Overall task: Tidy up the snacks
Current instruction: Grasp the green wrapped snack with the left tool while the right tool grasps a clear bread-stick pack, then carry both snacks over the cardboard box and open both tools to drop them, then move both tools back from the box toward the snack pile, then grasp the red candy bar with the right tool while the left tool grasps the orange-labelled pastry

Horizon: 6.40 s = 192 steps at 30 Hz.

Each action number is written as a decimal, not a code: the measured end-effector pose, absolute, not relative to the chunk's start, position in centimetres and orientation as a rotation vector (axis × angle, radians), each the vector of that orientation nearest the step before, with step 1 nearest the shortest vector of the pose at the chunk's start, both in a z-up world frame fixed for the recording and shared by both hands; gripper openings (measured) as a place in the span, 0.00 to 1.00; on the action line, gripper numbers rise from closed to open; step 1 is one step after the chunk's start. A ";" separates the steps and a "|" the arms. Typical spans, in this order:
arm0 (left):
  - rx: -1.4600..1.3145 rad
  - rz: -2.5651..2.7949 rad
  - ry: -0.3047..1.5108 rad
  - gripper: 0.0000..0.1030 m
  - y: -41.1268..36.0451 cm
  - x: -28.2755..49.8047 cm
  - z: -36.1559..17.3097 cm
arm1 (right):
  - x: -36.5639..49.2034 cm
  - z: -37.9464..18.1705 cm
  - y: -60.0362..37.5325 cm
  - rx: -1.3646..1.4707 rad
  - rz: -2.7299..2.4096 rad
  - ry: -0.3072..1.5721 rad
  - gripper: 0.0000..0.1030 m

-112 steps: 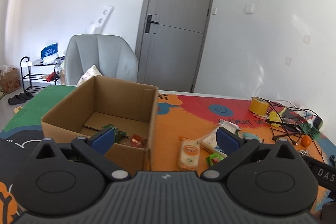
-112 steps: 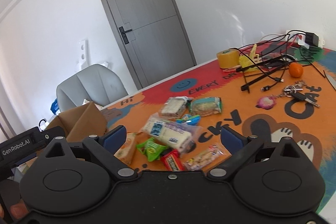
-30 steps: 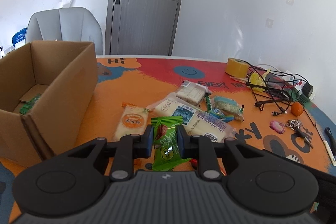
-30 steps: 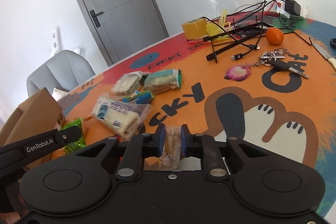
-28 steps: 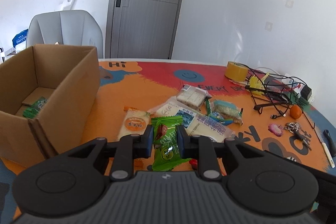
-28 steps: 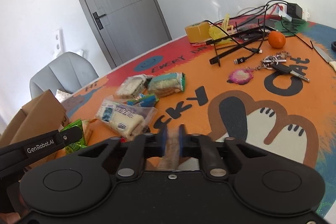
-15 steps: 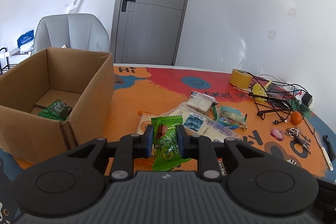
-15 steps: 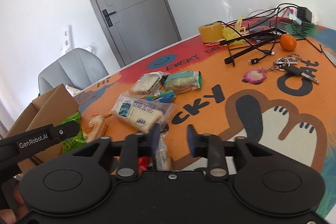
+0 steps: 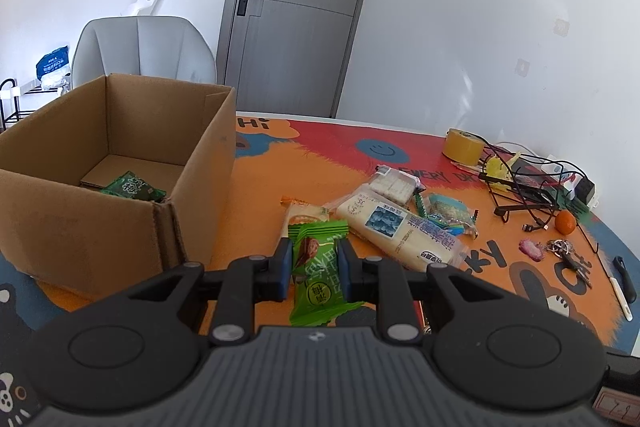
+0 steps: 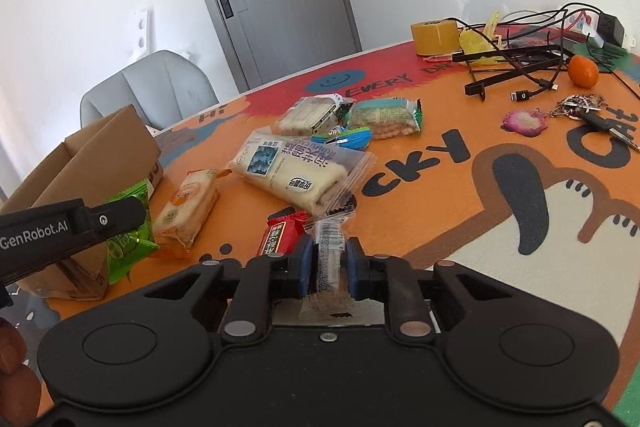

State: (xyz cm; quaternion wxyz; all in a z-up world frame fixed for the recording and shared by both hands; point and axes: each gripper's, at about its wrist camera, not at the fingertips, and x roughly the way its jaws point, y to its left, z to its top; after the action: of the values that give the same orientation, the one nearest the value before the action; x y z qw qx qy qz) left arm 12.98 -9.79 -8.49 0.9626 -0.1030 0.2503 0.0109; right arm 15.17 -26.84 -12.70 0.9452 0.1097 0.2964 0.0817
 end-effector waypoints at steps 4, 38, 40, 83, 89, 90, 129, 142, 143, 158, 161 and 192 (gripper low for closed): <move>-0.212 0.023 0.497 0.22 -9.7 12.9 -8.1 | 14.8 -11.8 -27.3 0.245 0.154 0.568 0.18; -0.224 0.108 0.287 0.22 -4.6 8.4 -0.9 | 12.6 -3.7 -22.2 0.251 0.317 0.373 0.18; -0.227 0.118 0.281 0.22 -4.1 8.3 -0.8 | 12.7 -3.5 -21.6 0.245 0.330 0.369 0.18; -0.369 0.311 0.333 0.51 6.9 9.1 -2.7 | 16.7 -3.1 -9.4 0.150 0.490 0.409 0.20; -0.365 0.313 0.335 0.70 6.7 9.2 -2.5 | 16.3 -3.2 -9.8 0.156 0.482 0.425 0.41; -0.362 0.312 0.336 0.72 6.5 9.2 -2.4 | 16.3 -3.2 -10.1 0.163 0.477 0.430 0.41; -0.174 0.141 0.377 0.90 -5.2 8.3 -1.3 | 11.2 -2.8 -23.7 0.218 0.204 0.364 0.99; -0.150 0.091 0.399 0.90 -7.2 8.2 -1.7 | 10.6 -3.4 -26.9 0.236 0.135 0.375 0.99; -0.148 0.087 0.402 0.90 -7.3 8.1 -1.8 | 10.6 -3.5 -27.3 0.239 0.132 0.379 0.99; -0.212 0.083 0.448 0.82 -8.0 8.6 -4.8 | 11.1 -6.8 -28.7 0.237 0.127 0.462 0.99; -0.209 0.066 0.460 0.73 -8.2 8.9 -5.4 | 11.5 -7.6 -28.3 0.236 0.130 0.484 0.97; -0.220 0.007 0.555 0.32 -10.1 13.4 -8.8 | 16.0 -12.7 -26.5 0.263 0.240 0.636 0.26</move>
State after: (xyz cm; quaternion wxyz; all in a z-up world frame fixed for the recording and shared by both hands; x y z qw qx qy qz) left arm 13.45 -10.13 -8.79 0.9558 -0.1085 0.2733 0.0036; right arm 16.04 -26.51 -12.72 0.9344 0.1285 0.3109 0.1172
